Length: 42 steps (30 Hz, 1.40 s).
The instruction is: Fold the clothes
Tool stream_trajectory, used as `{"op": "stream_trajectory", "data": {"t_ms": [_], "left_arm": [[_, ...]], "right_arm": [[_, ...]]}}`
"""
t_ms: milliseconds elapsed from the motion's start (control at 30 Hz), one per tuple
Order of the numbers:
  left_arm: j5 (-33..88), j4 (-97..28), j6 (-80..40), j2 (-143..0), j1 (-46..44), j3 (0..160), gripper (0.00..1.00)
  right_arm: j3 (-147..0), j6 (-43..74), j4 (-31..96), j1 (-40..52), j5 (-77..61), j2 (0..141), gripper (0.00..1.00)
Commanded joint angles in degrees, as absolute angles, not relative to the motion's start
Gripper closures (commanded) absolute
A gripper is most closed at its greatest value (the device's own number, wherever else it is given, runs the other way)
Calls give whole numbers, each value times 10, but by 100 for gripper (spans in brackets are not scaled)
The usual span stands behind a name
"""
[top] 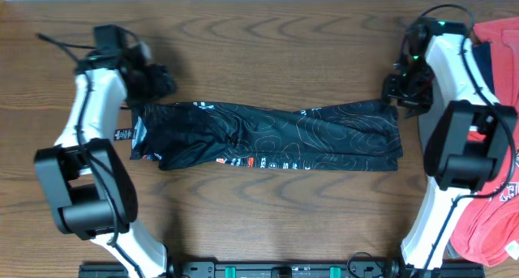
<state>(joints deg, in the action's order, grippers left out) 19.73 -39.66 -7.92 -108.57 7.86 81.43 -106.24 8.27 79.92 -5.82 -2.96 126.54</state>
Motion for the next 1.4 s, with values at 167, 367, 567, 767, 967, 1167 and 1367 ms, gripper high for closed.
{"op": "stream_trajectory", "data": {"t_ms": [167,367,567,767,967,1167,1367], "left_arm": [[182,-383,-105,-1125,0,775,30],[147,-372,-111,-1156,-12,775,31],[143,-364,-111,-1156,-12,775,43],[145,-371,-111,-1156,-14,775,86],[151,-383,-111,-1143,-14,776,93],[225,-385,-110,-1084,-18,778,94],[236,-386,-81,-1069,-61,778,94]], "right_arm": [[-1061,76,812,-75,-29,1237,37],[-1061,70,819,-75,-28,1237,37],[-1061,70,818,-75,-28,1237,37],[-1061,70,818,-75,-28,1237,38],[-1061,70,818,-75,-28,1237,38],[-1061,70,816,-76,-15,1237,38],[-1061,70,817,-76,-13,1237,38]]}}
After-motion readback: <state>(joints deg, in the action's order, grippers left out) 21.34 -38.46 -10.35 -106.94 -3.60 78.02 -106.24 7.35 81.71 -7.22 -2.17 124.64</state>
